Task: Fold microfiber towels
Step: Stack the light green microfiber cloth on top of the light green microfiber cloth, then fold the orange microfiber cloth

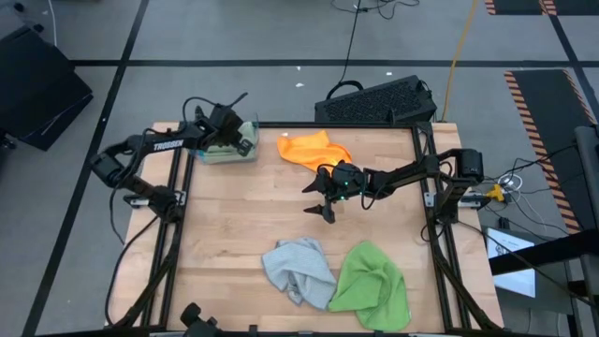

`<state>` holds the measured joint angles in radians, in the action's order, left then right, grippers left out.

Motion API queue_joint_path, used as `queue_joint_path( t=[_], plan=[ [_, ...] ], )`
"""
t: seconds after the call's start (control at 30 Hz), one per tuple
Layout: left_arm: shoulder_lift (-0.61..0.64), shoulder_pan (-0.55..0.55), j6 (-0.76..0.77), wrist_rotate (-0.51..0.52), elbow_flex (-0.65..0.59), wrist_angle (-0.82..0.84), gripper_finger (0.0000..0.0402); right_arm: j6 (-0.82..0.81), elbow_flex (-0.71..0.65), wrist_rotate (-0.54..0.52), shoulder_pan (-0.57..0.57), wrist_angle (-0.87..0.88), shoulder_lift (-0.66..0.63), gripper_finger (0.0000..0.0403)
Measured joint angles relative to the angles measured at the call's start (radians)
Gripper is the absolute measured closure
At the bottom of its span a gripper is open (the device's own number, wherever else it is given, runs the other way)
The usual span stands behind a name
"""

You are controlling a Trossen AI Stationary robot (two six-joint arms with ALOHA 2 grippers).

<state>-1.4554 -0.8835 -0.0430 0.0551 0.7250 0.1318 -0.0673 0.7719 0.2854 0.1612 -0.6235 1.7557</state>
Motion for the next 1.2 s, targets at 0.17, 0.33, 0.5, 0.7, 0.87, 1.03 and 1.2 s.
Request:
queue_joint_path(
  t=[0.17,0.33,0.5,0.7,0.87,1.03,1.2],
  plan=[
    [0.071,0.016,-0.004,0.016,0.005,0.002,0.038,-0.02,0.0,0.0,0.0,0.002,0.0,0.0069],
    [0.17,0.033,-0.006,0.059,0.005,0.044,0.0361,-0.023,0.0,0.0,0.0,0.042,-0.008,0.0069],
    [0.299,0.106,0.003,0.061,0.005,0.098,0.0358,0.003,0.0,-0.081,0.0,0.171,-0.073,0.0069],
    [0.389,0.329,0.073,0.107,0.005,0.138,0.0357,0.05,-0.007,-0.217,-0.001,0.392,-0.202,0.0069],
    [0.382,0.583,0.132,0.283,0.005,0.104,0.0357,0.048,-0.106,-0.392,-0.002,0.42,-0.286,0.0069],
    [0.35,0.772,0.199,0.41,0.005,0.048,0.0357,0.003,-0.222,-0.481,0.017,0.339,-0.316,0.0069],
    [0.272,0.905,0.255,0.495,0.005,-0.037,0.0357,-0.003,-0.325,-0.468,0.039,0.125,-0.283,0.0069]
  ],
)
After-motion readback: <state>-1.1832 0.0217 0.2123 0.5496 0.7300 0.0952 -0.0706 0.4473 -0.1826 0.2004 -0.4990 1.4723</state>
